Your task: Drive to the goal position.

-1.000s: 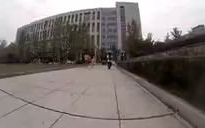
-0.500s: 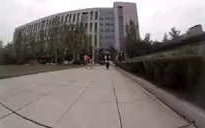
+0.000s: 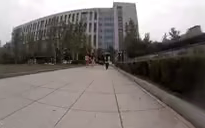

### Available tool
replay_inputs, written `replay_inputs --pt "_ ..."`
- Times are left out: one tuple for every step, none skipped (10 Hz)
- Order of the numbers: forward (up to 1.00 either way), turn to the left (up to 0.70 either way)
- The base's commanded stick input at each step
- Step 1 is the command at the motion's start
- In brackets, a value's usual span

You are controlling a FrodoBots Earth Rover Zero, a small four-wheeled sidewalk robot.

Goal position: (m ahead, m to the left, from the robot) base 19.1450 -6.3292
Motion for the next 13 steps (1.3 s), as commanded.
replay_inputs --pt "0.70 0.00" --pt "0.70 0.00" --pt "0.70 0.00" --pt "0.70 0.00" --pt "0.70 0.00" --pt "0.70 0.00" --pt "0.70 0.00" --pt "0.70 0.00" --pt "0.70 0.00" --pt "0.70 0.00" --pt "0.70 0.00" --pt "0.70 0.00" --pt "0.70 0.00"
